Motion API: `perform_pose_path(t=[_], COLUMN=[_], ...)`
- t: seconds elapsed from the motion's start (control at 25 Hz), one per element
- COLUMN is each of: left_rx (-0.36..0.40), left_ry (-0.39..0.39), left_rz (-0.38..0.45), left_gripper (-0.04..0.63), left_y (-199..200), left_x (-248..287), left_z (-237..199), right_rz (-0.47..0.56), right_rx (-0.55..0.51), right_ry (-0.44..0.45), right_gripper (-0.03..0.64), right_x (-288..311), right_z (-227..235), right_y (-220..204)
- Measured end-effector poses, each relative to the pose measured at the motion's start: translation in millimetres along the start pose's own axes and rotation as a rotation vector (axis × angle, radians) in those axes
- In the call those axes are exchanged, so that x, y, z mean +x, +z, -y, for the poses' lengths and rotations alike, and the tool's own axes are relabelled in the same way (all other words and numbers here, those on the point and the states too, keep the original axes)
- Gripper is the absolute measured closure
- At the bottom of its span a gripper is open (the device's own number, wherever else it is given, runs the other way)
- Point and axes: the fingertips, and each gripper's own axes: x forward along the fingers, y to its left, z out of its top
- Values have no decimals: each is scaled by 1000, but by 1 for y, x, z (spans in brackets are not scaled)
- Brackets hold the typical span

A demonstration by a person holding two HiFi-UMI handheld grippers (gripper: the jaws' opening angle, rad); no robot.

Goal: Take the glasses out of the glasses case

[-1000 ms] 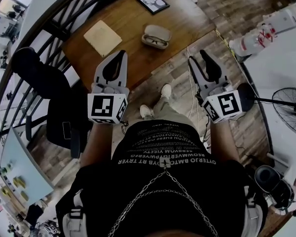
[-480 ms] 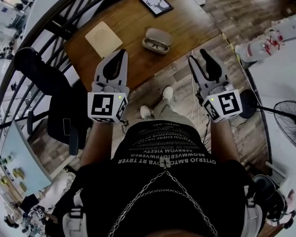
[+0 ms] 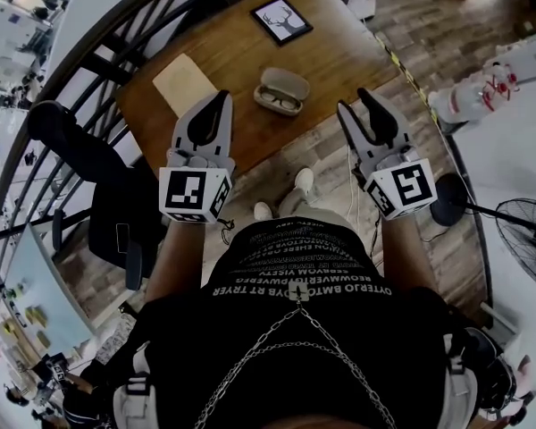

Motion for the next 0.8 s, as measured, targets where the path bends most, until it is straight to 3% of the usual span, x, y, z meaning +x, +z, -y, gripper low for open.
perform_pose_path(t=[0.4,0.8], left_rx=[0,-7], left_ry=[27,144], left_rz=[-1,-9], left_gripper=[571,571], left_y=[5,9], left_x=[40,56], left_z=[-8,-36], right_rz=[-6,11], right_rx=[-4,-3], right_ry=[75,149], right_gripper=[463,463], right_x=[45,82], right_z=[26,49], right_y=[3,10])
